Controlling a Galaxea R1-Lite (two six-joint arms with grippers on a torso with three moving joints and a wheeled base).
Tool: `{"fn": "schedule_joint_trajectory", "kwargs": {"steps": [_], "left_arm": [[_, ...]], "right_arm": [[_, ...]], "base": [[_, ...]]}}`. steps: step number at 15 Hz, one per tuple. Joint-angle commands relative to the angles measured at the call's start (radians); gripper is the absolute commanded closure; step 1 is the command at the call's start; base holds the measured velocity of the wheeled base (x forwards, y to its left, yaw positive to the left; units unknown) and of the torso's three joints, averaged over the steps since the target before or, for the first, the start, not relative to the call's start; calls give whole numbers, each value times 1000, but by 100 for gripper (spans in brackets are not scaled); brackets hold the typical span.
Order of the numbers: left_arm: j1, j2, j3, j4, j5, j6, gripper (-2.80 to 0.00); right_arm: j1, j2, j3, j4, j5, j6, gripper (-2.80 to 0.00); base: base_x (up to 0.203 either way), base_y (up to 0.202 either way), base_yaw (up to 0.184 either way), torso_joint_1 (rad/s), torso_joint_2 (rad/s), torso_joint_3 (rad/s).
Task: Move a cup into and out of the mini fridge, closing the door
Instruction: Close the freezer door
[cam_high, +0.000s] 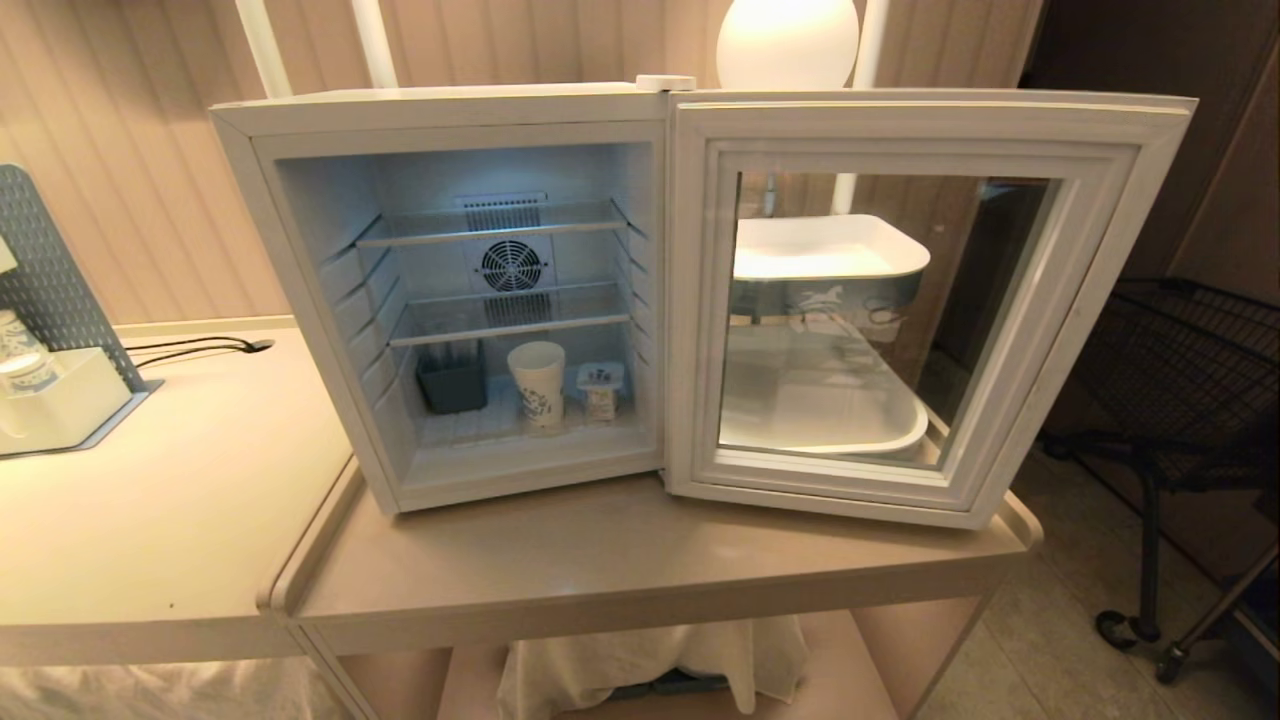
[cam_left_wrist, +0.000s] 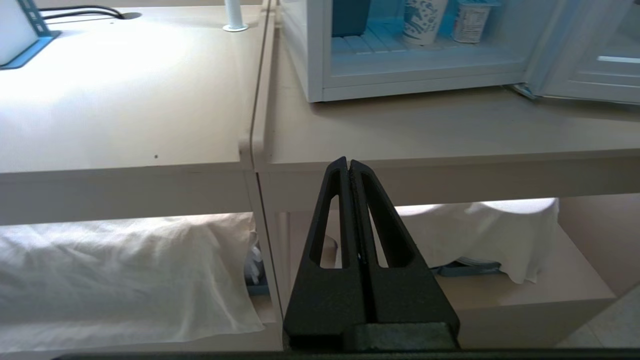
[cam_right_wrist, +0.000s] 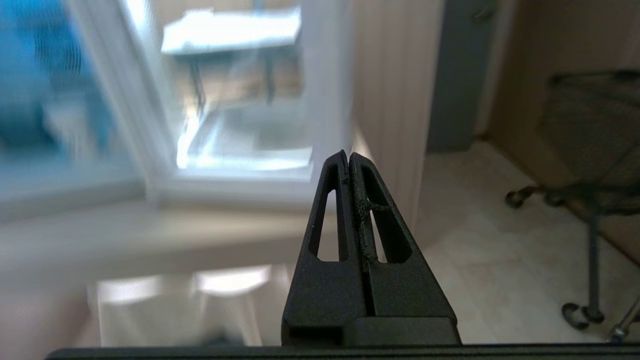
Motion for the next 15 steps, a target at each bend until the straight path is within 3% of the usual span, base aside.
{"fn": "schedule_joint_trajectory", "kwargs": {"steps": [1,3,7,8,9,10,11,13,14,15], "left_arm": [[1,0,2,0,1,0,0],[1,0,2,0,1,0,0],[1,0,2,-1,1,0,0],[1,0,2,0,1,1,0],[1,0,2,-1,1,1,0],[1,0,2,0,1,1,0],[1,0,2,0,1,1,0],[1,0,2,0,1,0,0],[0,0,2,0,1,0,0],[1,0,2,0,1,0,0]], "right_arm": [[-7,243,-174,0,-28,29,0],[-30,583,-326,-26,-103,96,0],[-205,1314,-687,-144,-159,177,0],[-268,1475,-814,-171,-123,194,0],[-349,1603,-936,-193,-26,211,0],[-432,1709,-1038,-210,159,226,0],[-505,1780,-1103,-218,425,246,0],[-624,1916,-1301,-227,1042,335,0],[-666,2026,-1446,-245,1254,406,0],[-692,2137,-1548,-303,1376,468,0]], "base": [[0,0,0,0,0,0],[0,0,0,0,0,0],[0,0,0,0,0,0],[0,0,0,0,0,0],[0,0,0,0,0,0],[0,0,0,0,0,0],[0,0,0,0,0,0],[0,0,0,0,0,0],[0,0,0,0,0,0],[0,0,0,0,0,0]]}}
